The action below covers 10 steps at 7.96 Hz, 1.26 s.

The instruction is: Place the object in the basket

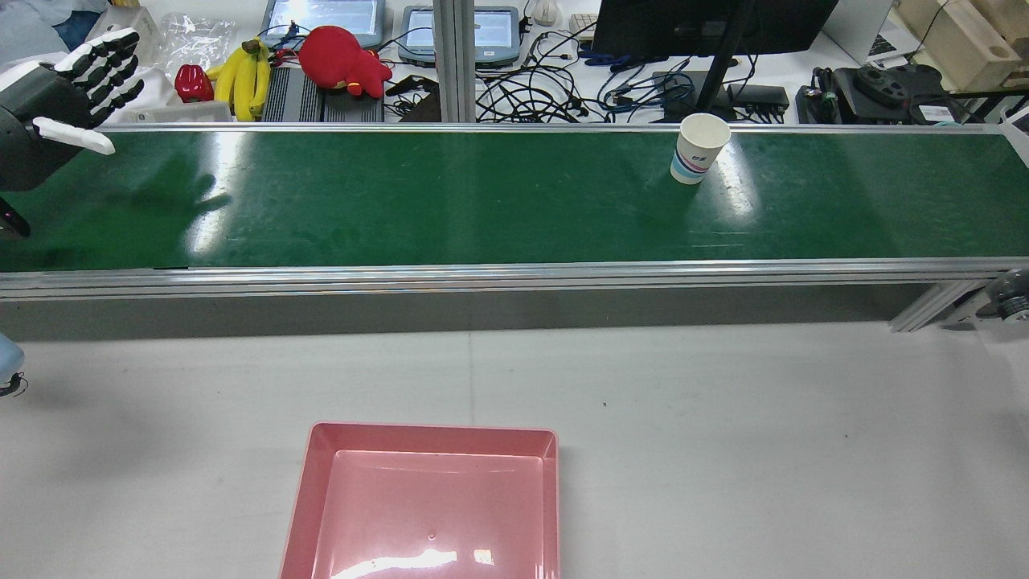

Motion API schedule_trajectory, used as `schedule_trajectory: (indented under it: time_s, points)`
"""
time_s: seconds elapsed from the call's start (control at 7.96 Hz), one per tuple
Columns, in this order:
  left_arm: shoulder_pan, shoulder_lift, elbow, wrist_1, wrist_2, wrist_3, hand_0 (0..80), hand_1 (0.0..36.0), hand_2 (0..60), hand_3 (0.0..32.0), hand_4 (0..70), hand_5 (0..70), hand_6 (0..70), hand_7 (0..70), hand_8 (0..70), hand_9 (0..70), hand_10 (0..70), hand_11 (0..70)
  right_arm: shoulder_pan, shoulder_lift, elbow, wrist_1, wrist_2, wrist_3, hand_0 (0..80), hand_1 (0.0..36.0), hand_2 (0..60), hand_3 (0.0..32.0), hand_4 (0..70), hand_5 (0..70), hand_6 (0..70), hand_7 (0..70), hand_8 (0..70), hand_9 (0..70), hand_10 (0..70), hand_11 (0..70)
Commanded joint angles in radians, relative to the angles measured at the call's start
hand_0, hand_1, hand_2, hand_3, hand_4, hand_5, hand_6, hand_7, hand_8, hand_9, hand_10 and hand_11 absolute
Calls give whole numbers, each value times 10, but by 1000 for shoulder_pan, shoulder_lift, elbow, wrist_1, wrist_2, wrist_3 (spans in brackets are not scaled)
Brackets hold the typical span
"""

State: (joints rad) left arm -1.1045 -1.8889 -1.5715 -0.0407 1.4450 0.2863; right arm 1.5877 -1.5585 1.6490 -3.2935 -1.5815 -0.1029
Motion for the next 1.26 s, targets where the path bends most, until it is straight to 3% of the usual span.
schedule_trajectory:
  time_s: [0.0, 1.13]
  points:
    - [0, -1, -1, 1, 0, -2, 582, 131, 0, 28, 0, 171, 0, 0, 0, 0, 10, 39, 0, 0, 0, 0, 0, 0, 0, 0, 0, 0, 0, 0, 0, 0, 0, 0, 0, 0]
    - [-8, -13, -4, 2, 3, -13, 590, 138, 0, 22, 1, 179, 0, 0, 0, 0, 13, 42, 0, 0, 0, 0, 0, 0, 0, 0, 0, 0, 0, 0, 0, 0, 0, 0, 0, 0]
